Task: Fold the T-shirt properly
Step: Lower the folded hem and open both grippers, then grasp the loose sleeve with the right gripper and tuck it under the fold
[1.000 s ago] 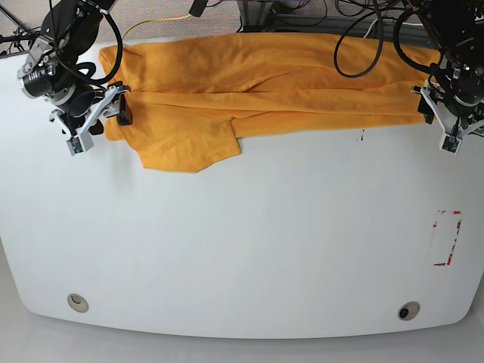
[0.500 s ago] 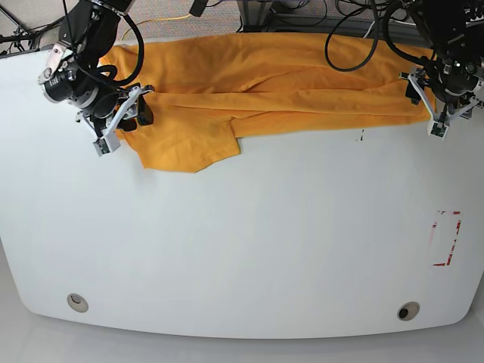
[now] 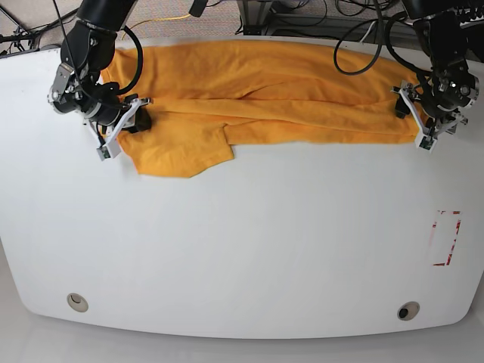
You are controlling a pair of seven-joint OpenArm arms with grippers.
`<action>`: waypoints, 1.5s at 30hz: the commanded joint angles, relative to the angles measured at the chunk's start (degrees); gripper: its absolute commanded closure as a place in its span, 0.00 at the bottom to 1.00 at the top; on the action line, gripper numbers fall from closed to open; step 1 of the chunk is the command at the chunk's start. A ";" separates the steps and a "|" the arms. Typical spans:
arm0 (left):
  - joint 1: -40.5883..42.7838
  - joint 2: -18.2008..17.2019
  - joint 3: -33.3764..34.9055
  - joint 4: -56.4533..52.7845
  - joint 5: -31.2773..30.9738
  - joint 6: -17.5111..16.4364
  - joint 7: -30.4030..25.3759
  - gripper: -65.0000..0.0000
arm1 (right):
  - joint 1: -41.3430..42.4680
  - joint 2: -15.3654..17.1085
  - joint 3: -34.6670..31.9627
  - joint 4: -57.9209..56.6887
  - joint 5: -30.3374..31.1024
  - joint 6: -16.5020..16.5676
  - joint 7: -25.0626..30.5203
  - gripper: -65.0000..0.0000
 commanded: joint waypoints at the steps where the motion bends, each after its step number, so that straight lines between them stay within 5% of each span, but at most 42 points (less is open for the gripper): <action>1: -1.95 0.00 0.39 -2.75 0.89 -0.19 1.01 0.36 | 2.40 4.48 0.06 -6.44 -1.48 -0.38 3.76 0.80; 10: -10.04 -0.52 0.83 -9.17 0.89 -0.19 1.09 0.36 | 11.37 12.13 -2.84 -22.17 -1.39 -0.38 10.97 0.80; 17: -11.18 -1.40 4.00 -7.59 0.71 -0.19 1.89 0.36 | 16.38 13.62 -4.16 -20.50 -0.87 -0.38 7.72 0.80; 20: -11.27 -1.40 4.00 -5.91 0.54 -0.19 3.64 0.36 | 17.87 13.71 -3.63 -18.13 -0.87 -0.38 5.87 0.70; 27: -11.27 -1.31 4.17 -3.63 0.54 -0.19 4.44 0.36 | 22.09 13.36 -4.16 -18.57 -1.39 -0.38 5.70 0.30; 37: -11.18 -1.23 4.09 -3.54 0.45 -0.19 4.35 0.36 | 33.17 10.11 -6.88 -33.51 -13.35 -0.38 12.55 0.29; 45: -11.27 -1.23 4.09 -3.37 0.45 -0.19 4.26 0.36 | 36.33 9.32 -10.23 -42.57 -12.30 -0.38 17.56 0.29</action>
